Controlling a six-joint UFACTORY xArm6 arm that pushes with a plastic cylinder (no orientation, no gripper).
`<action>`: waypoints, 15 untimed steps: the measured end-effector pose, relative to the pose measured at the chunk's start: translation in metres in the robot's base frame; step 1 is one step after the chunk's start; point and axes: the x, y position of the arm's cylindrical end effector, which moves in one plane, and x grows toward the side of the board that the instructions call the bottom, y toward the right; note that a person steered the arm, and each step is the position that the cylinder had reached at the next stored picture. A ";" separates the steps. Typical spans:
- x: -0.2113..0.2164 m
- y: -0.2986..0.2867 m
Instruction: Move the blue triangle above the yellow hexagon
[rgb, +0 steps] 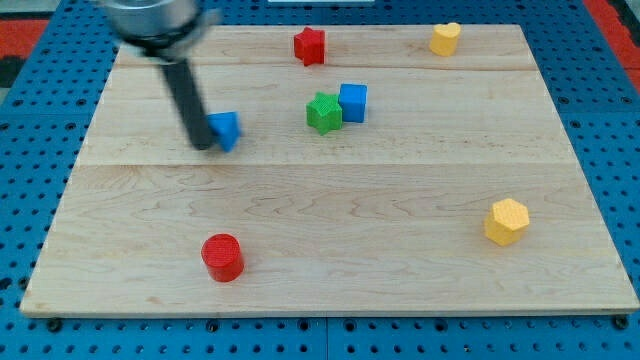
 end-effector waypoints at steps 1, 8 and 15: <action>-0.008 -0.066; 0.023 0.120; 0.021 0.284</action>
